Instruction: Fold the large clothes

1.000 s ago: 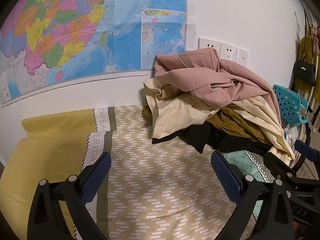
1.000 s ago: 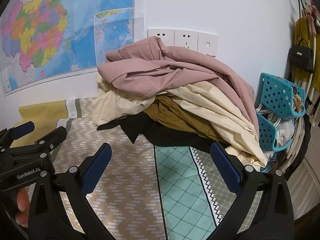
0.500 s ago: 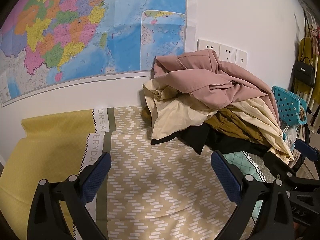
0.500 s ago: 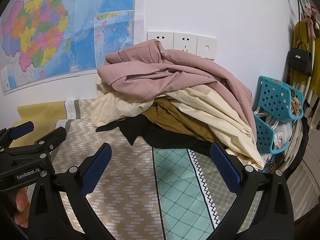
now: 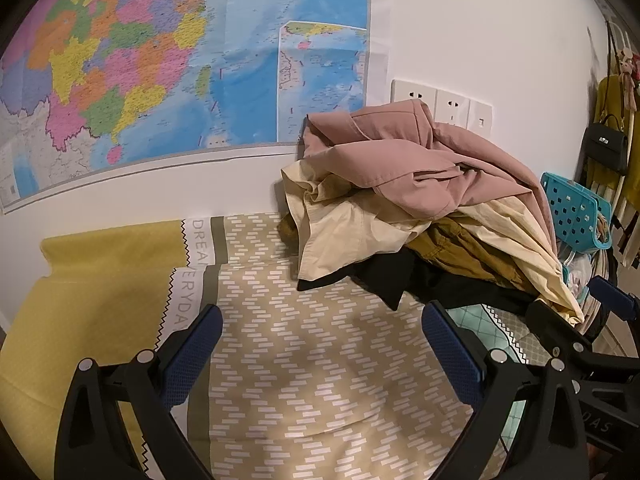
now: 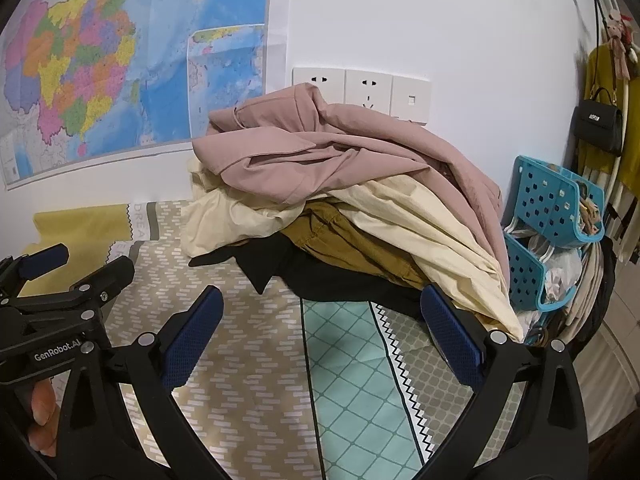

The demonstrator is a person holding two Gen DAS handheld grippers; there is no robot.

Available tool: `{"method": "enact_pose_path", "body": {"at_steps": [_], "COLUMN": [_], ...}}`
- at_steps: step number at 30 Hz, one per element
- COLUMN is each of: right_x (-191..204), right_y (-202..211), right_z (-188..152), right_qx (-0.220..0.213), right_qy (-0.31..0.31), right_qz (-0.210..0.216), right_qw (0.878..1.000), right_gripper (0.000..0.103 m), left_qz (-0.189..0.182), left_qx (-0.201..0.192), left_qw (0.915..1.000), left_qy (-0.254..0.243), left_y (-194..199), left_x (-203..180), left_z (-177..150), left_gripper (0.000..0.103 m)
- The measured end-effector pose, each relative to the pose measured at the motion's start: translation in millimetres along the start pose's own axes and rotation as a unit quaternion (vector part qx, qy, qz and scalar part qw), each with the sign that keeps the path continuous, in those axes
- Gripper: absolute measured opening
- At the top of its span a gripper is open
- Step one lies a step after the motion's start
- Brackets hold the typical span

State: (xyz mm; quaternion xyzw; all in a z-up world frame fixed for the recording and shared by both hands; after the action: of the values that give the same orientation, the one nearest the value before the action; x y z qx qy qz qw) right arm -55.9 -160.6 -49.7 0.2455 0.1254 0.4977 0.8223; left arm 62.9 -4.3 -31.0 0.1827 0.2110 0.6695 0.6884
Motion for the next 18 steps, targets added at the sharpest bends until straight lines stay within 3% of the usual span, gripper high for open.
{"method": "enact_pose_path", "body": {"at_steps": [18], "right_x": [-1.6], "right_y": [0.9], "right_z": [3.7], "right_qx": [-0.004], "right_qy": [0.003], "right_qz": [-0.002], "right_qw": [1.0], "right_gripper": [0.098], "left_qz": [-0.002], "left_qx": [0.001], "left_qw": [1.0], "left_qy": [0.003], "left_y": [-1.4], "left_x": [-1.7], "left_z": [0.5], "left_gripper": [0.096]}}
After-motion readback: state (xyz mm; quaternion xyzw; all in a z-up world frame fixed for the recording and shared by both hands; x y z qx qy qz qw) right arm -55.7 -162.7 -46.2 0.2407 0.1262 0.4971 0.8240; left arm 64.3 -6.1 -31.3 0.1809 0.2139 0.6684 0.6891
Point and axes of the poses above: each gripper's, at about its wrist camera, not at the fingertips, and y roughly against the way its jaws point, x to its left, z to its top, the point moved 8 cm from there along -y, roughly the way its jaws point, and after that the axes turned 1 degree about y, right-handed, at the moved point
